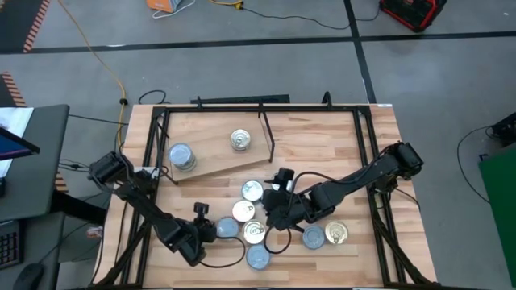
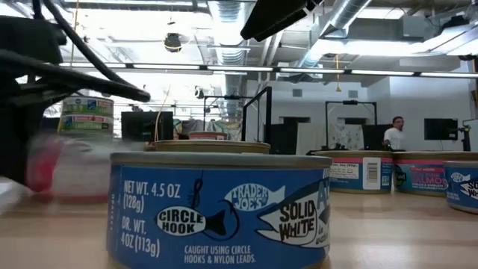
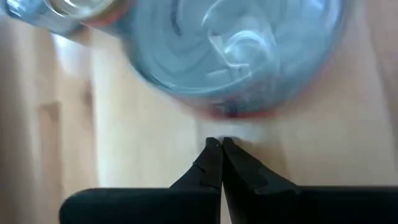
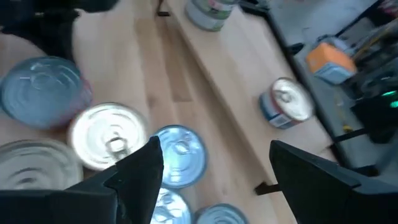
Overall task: Stack canned seafood by type on shelf
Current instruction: Put the red tuna can on the shelf
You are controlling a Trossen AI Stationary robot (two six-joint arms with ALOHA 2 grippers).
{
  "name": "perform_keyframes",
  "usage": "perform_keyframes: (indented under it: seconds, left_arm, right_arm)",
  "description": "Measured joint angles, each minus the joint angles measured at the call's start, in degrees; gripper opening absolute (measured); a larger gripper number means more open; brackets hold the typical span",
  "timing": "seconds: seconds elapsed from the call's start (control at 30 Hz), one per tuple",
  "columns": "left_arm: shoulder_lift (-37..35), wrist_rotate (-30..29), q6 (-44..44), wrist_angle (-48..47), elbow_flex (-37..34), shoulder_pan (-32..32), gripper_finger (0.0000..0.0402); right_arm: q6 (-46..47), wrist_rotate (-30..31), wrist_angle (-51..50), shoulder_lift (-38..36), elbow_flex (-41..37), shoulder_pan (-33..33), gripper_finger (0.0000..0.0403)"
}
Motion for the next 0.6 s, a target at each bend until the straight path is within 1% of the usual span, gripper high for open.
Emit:
perform_keyframes:
  seconds: [0.07,0.33,0.47,0.6]
  left_arm:
    - [-1.05,1.92,-0.11,0.48,0.06,0.42,0.0001]
    - [-7.18,0.86,-2.94,-1.6,0.15,-0.11,0.0004]
    - [-9.94,0.17,-4.19,3.99,0.15,-0.3,0.0014]
    - [-10.45,0.55,-4.62,9.74,0.2,-0.15,0.0025]
  right_arm:
    - [0.14,-1.22,0.89,0.0,-0.76,0.02,0.0325]
    - [3.44,-1.42,0.23,-0.04,-4.05,0.44,0.0324]
    - [4.7,-1.32,1.44,-0.02,-5.52,0.42,0.0324]
    - [4.22,-1.32,3.16,0.0,-6.07,0.39,0.0324]
